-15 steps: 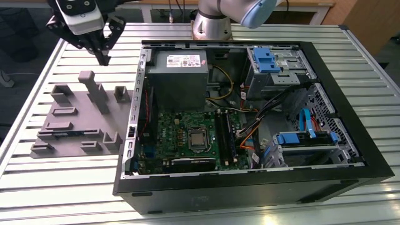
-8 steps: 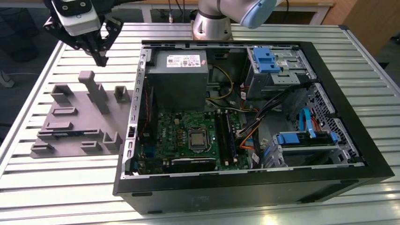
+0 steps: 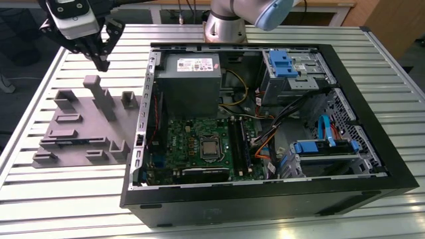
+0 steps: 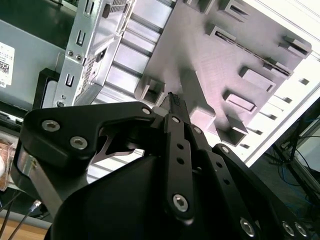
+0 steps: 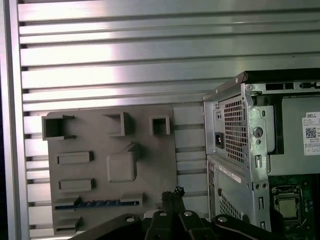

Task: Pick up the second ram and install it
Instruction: 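Reach for the second ram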

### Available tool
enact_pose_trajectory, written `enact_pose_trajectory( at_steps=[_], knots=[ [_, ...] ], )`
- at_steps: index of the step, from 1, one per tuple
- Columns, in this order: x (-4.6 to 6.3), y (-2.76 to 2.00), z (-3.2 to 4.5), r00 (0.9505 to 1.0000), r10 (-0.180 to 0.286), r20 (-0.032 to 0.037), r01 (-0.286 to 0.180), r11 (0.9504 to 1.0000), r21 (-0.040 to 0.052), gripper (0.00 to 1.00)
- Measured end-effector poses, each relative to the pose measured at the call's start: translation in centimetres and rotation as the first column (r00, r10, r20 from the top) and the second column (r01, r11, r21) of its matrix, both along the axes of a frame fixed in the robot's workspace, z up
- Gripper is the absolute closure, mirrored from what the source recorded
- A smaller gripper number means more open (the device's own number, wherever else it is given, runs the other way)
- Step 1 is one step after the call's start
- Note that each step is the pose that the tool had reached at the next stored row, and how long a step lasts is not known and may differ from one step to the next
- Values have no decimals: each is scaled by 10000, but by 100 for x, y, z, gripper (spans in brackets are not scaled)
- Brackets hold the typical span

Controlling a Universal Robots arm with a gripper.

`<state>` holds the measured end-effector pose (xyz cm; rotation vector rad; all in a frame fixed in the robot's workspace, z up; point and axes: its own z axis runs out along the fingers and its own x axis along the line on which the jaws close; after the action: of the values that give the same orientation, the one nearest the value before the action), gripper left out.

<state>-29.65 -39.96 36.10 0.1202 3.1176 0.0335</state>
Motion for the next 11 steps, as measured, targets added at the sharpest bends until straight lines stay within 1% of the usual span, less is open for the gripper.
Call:
enact_pose_trajectory(
  at_steps=[11],
  knots=[
    [-103,-4,-17,10000,1,-2,-1,10000,-1,89]
  ],
)
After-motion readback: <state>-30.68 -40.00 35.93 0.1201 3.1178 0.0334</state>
